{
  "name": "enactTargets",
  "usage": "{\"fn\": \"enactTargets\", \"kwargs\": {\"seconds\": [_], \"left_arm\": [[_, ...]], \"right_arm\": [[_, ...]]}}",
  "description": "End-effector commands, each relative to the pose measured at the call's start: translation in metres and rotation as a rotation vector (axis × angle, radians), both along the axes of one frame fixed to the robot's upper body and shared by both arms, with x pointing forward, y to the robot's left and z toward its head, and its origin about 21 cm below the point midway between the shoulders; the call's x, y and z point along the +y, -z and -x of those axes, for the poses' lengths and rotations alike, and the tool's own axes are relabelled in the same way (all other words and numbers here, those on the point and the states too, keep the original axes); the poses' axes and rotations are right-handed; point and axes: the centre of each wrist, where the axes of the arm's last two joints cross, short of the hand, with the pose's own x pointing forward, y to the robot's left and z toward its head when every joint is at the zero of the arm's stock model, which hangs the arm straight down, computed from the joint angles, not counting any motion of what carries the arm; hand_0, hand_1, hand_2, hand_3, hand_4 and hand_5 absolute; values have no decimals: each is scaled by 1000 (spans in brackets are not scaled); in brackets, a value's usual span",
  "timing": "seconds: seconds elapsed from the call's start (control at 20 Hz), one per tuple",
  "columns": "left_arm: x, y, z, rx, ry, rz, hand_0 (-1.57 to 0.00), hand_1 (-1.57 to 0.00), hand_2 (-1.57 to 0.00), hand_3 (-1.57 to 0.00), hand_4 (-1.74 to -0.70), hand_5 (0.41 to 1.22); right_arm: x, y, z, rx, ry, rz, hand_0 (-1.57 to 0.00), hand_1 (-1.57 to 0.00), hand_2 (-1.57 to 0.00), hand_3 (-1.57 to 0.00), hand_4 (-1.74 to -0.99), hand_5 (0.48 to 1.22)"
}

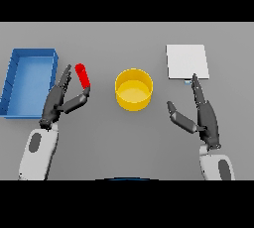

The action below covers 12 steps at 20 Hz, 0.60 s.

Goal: Pick up the red beaker and tilt it to pour out 1 green nut into yellow bowl. Pick up the yellow bowl and place it on the metallic measuring scale.

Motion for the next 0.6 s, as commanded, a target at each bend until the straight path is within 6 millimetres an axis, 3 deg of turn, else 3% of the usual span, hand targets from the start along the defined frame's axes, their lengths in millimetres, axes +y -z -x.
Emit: {"fn": "enactTargets", "kwargs": {"seconds": [0.0, 0.55], "left_arm": [[-5, 3, -5, -7, 0, 2, 1, 1, 1, 1, -1255, 660], [-17, 4, -48, 0, 18, -18, 1, 1, 1, 1, -1293, 686]], "right_arm": [[1, 3, -1, 2, 0, 6, 1, 1, 1, 1, -1281, 635], [-5, 5, 3, 0, 3, 25, 1, 1, 1, 1, -1267, 644]]}}
